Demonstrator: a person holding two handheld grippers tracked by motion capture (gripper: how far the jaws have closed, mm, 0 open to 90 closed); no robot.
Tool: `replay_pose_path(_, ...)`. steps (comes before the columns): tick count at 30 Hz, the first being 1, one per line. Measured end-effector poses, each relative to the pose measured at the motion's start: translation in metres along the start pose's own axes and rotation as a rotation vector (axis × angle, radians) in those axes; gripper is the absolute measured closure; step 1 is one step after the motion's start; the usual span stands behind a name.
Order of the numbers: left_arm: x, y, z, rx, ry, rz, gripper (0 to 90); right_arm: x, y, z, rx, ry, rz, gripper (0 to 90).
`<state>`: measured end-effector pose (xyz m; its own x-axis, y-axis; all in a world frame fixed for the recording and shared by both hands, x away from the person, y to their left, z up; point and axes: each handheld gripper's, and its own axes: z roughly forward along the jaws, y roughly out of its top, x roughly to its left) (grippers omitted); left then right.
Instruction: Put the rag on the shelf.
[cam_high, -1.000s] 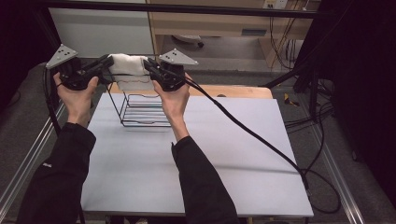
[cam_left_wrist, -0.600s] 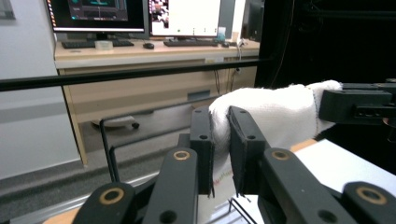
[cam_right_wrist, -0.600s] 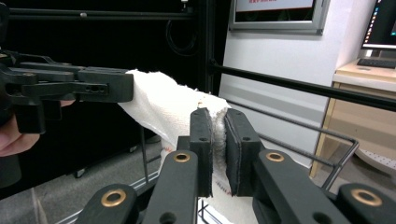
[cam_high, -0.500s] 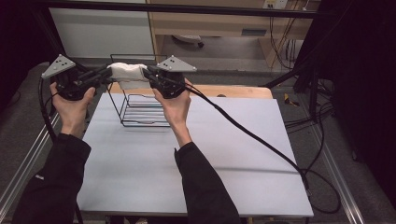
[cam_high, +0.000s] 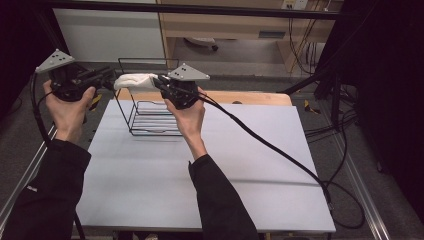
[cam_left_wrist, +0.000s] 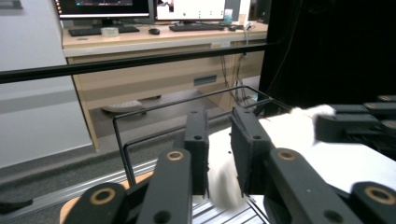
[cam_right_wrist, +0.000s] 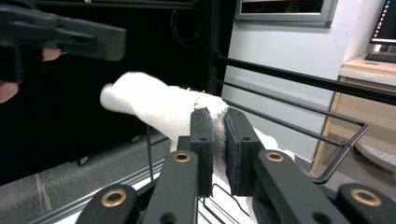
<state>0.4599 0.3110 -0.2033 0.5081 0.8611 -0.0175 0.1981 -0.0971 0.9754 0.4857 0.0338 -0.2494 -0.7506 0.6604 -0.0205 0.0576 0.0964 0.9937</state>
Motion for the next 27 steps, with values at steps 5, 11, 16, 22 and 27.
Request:
replay_pose_path(5, -0.001, -0.003, 0.012, 0.046, -0.061, -0.040, 89.7, 0.000, -0.001, 0.000, 0.005, 0.001, 0.001, 82.6)
replay_pose_path(11, -0.010, -0.019, 0.014, 0.087, -0.088, -0.019, 89.9, 0.000, -0.005, -0.001, 0.010, 0.005, -0.008, 82.2)
replay_pose_path(16, -0.012, -0.030, 0.018, 0.114, -0.091, -0.009, 90.0, 0.000, -0.008, 0.000, 0.020, 0.008, -0.009, 81.3)
replay_pose_path(22, -0.011, -0.038, 0.026, 0.122, -0.095, -0.025, 90.0, 0.000, -0.009, -0.001, 0.033, 0.018, -0.008, 79.1)
replay_pose_path(27, -0.012, -0.041, 0.030, 0.123, -0.092, -0.019, 90.0, 0.000, -0.007, -0.003, 0.047, 0.021, -0.015, 76.6)
